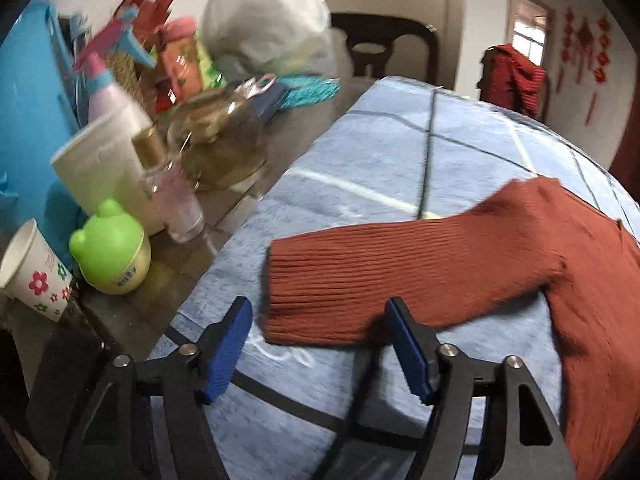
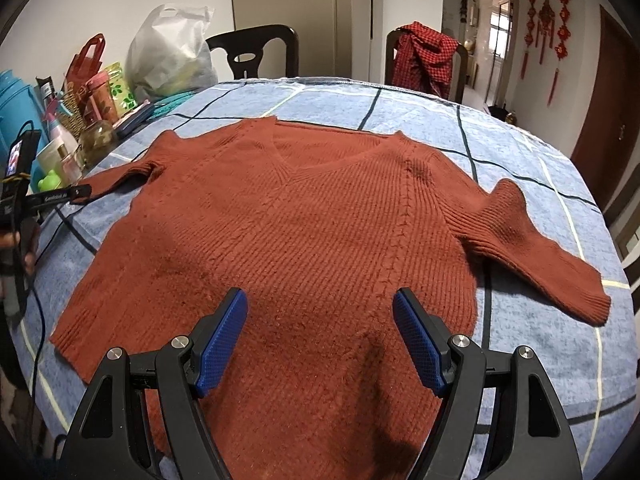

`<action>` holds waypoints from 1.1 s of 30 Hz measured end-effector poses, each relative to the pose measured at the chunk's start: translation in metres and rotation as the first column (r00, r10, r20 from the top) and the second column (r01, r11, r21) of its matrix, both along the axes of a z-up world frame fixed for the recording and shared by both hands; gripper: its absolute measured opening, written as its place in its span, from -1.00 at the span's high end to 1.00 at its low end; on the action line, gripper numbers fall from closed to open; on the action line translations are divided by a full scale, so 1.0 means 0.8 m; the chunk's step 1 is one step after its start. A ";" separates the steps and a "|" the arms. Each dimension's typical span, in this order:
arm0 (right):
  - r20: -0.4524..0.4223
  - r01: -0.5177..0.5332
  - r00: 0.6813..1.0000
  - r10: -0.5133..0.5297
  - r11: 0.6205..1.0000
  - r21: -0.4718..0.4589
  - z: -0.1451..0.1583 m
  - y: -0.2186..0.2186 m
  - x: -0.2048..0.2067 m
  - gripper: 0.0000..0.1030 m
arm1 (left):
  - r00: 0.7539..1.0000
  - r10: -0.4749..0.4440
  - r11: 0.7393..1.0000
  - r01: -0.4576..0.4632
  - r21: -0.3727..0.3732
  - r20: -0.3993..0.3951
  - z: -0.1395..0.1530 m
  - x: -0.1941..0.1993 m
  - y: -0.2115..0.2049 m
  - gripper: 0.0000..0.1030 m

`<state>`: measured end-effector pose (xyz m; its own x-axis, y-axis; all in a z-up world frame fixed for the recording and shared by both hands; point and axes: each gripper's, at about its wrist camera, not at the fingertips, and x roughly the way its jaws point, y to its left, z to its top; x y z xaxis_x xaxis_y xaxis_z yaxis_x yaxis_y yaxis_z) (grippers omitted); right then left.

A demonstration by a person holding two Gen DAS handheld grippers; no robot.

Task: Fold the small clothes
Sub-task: 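Grasp the sweater sleeve cuff nearest the left tool with the left tool, then lift the sleeve and fold it across the sweater body, open left tool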

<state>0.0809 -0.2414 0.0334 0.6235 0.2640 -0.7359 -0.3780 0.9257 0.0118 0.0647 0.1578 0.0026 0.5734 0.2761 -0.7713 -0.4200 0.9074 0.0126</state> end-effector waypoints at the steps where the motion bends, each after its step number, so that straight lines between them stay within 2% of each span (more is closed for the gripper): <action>1: -0.003 0.001 1.000 -0.001 1.000 -0.001 -0.001 0.000 0.001 -0.46 | 1.000 0.002 1.000 -0.002 -0.023 0.004 -0.003 0.001 0.005 -0.35; 4: -0.006 0.002 1.000 -0.002 1.000 -0.001 -0.001 -0.002 0.003 -0.46 | 1.000 0.020 0.999 -0.020 -0.032 0.008 -0.005 0.004 0.007 -0.34; 7: -0.004 0.001 1.000 -0.001 1.000 0.002 -0.001 -0.003 0.004 -0.46 | 1.000 0.004 0.999 -0.003 -0.034 0.017 -0.007 0.008 0.003 -0.10; 9: -0.003 -0.001 1.000 0.001 1.000 0.010 -0.001 -0.003 0.004 -0.46 | 1.000 -0.004 0.999 0.004 -0.032 0.022 -0.004 0.010 0.004 0.26; 10: -0.004 -0.001 1.000 0.001 1.000 0.012 -0.001 -0.004 0.004 -0.46 | 0.999 -0.021 0.999 0.022 -0.044 0.025 -0.004 0.012 0.004 0.60; 11: -0.004 -0.001 1.000 0.001 1.000 0.015 -0.001 -0.005 0.003 -0.46 | 0.999 -0.033 0.997 0.035 -0.065 0.029 -0.003 0.014 0.006 0.70; 13: -0.005 -0.004 1.000 0.004 1.000 0.019 -0.001 -0.006 0.002 -0.46 | 0.998 -0.046 0.996 0.049 -0.078 0.036 -0.001 0.016 0.005 0.83; 17: 0.002 -0.008 1.000 0.008 1.000 0.022 0.001 -0.009 0.000 -0.46 | 0.994 -0.079 0.989 0.088 -0.119 0.081 0.015 0.019 -0.003 0.84; 20: 0.011 -0.005 1.000 0.004 1.000 0.027 0.004 -0.012 -0.001 -0.46 | 0.980 -0.138 0.979 0.157 -0.132 0.143 0.042 0.025 -0.023 0.84; 25: 0.013 0.013 1.000 -0.013 0.999 0.031 0.006 -0.018 0.001 -0.46 | 0.925 -0.304 0.933 0.337 -0.124 0.227 0.091 0.053 -0.097 0.84; 30: 0.015 0.040 0.999 -0.041 0.999 0.036 0.009 -0.027 0.000 -0.46 | 0.832 -0.489 0.839 0.531 -0.119 0.261 0.112 0.090 -0.201 0.84; 33: 0.017 0.059 0.998 -0.060 0.998 0.031 0.011 -0.035 -0.001 -0.46 | 0.762 -0.591 0.756 0.638 -0.149 0.263 0.105 0.111 -0.258 0.84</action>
